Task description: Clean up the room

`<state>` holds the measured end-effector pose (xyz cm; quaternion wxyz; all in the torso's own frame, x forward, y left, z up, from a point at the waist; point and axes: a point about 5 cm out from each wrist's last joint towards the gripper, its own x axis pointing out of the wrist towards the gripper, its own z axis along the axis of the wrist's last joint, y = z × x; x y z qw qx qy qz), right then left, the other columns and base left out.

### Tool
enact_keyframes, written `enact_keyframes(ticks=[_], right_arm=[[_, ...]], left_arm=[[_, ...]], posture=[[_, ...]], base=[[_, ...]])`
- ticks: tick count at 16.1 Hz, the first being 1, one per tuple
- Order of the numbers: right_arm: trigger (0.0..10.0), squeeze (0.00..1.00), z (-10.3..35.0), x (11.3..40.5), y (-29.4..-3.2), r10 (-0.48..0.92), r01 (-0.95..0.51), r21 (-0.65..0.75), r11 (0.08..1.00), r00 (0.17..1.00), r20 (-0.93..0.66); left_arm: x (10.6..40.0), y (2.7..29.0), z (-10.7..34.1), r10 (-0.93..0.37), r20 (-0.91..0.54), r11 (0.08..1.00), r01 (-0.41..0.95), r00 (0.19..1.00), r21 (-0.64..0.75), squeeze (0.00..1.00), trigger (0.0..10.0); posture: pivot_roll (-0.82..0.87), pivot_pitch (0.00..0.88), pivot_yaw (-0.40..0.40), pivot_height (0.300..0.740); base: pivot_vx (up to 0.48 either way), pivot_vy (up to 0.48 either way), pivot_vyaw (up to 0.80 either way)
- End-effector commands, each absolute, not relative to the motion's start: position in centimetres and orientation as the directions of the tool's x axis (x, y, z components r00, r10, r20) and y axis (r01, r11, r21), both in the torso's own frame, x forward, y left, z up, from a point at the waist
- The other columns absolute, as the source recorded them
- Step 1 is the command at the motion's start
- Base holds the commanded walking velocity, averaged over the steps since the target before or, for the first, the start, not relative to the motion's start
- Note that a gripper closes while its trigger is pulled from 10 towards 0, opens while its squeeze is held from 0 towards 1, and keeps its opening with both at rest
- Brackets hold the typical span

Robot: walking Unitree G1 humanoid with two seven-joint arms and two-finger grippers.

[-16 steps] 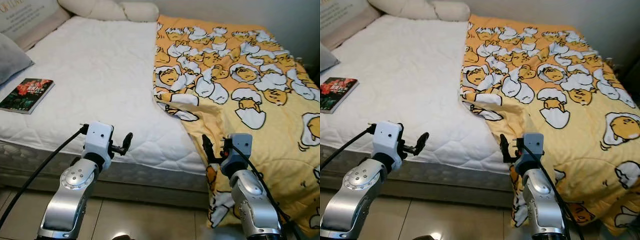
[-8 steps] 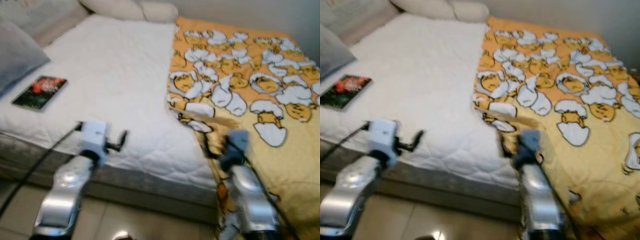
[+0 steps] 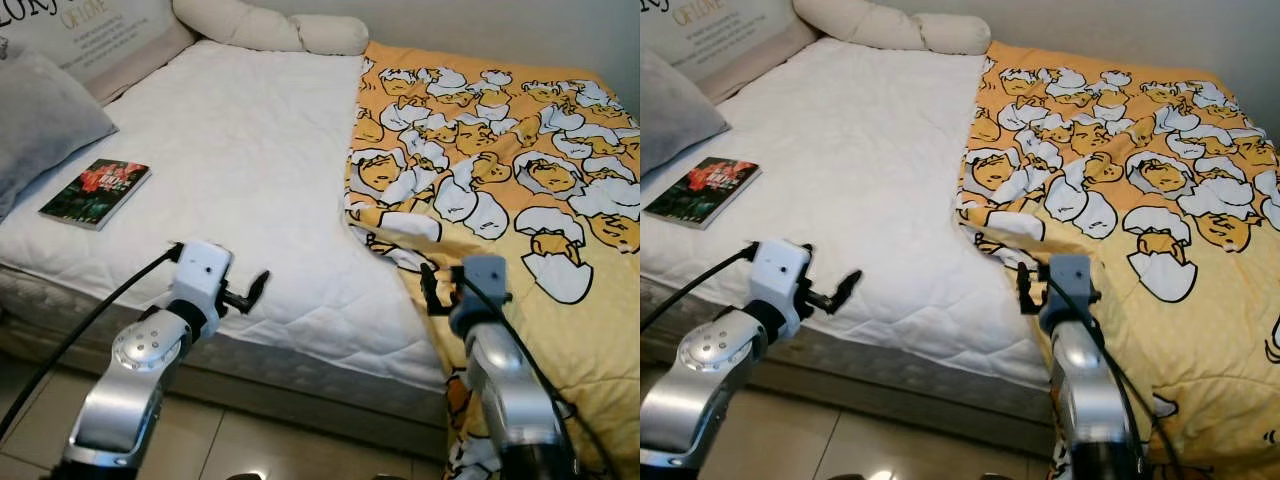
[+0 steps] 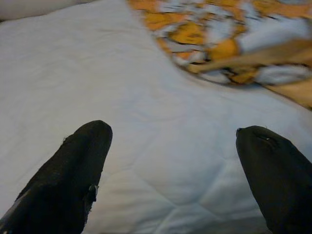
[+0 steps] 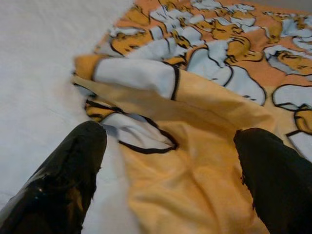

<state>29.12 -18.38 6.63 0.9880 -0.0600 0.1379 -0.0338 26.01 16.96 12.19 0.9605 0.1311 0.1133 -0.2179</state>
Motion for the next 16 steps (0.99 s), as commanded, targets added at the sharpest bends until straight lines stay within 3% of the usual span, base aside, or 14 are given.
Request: enact_keyframes(ticks=[1,2,3,4,8,10,11,13,16], right_arm=[[10.0,1.00,6.3,29.6,-19.7,-0.128,0.077,-0.172,0.982,0.943,-0.307],[10.0,1.00,6.2,30.3,-20.3,-0.145,0.081,-0.201,0.976,0.933,-0.330],[10.0,0.57,6.2,31.0,-21.1,-0.166,0.089,-0.228,0.970,0.923,-0.347],[10.0,0.00,6.3,31.9,-22.2,-0.201,0.109,-0.257,0.960,0.909,-0.365],[10.0,0.00,5.9,32.9,-25.3,-0.281,0.144,-0.318,0.937,0.853,-0.440],[10.0,0.00,5.3,32.8,-25.7,-0.255,0.121,-0.291,0.949,0.839,-0.481],[7.3,0.00,5.0,32.6,-26.0,-0.252,0.109,-0.296,0.949,0.827,-0.502],[0.0,0.00,4.9,32.4,-26.6,-0.277,0.122,-0.317,0.940,0.817,-0.506],[0.0,0.00,4.5,32.0,-26.8,-0.270,0.099,-0.333,0.938,0.811,-0.519]], left_arm=[[26.2,16.4,12.5,-0.449,-0.276,0.840,0.507,0.850,0.194,0.00,10.0],[26.2,16.1,12.8,-0.488,-0.278,0.814,0.547,0.827,0.196,0.00,10.0],[26.2,16.0,13.0,-0.521,-0.280,0.790,0.579,0.807,0.199,0.00,10.0],[26.2,15.8,13.2,-0.555,-0.290,0.759,0.617,0.780,0.205,0.00,10.0],[25.6,15.7,13.6,-0.659,-0.353,0.637,0.742,0.664,0.208,0.00,10.0],[25.2,15.6,14.0,-0.697,-0.380,0.580,0.790,0.608,0.201,0.00,10.0],[24.9,15.7,14.1,-0.707,-0.393,0.560,0.805,0.588,0.197,0.00,10.0],[24.5,15.9,14.2,-0.711,-0.410,0.544,0.817,0.571,0.193,0.00,10.0],[24.0,15.8,14.1,-0.719,-0.421,0.530,0.828,0.553,0.182,0.00,10.0]], posture=[[0.00,0.000,-0.015,0.740],[0.00,0.000,-0.008,0.740],[0.00,0.000,-0.004,0.740],[-0.01,0.000,-0.001,0.740],[0.02,0.000,0.008,0.740],[0.04,0.000,0.027,0.740],[0.04,0.000,0.036,0.740],[0.05,0.000,0.044,0.740],[0.06,0.000,0.042,0.740]], base=[[0.000,0.000,0.00],[0.000,0.000,0.00],[0.000,0.000,0.00],[0.000,0.000,0.00],[0.000,0.000,0.00],[0.000,0.000,0.00],[0.000,0.000,0.00],[0.000,0.000,0.00],[0.000,0.000,0.00]])
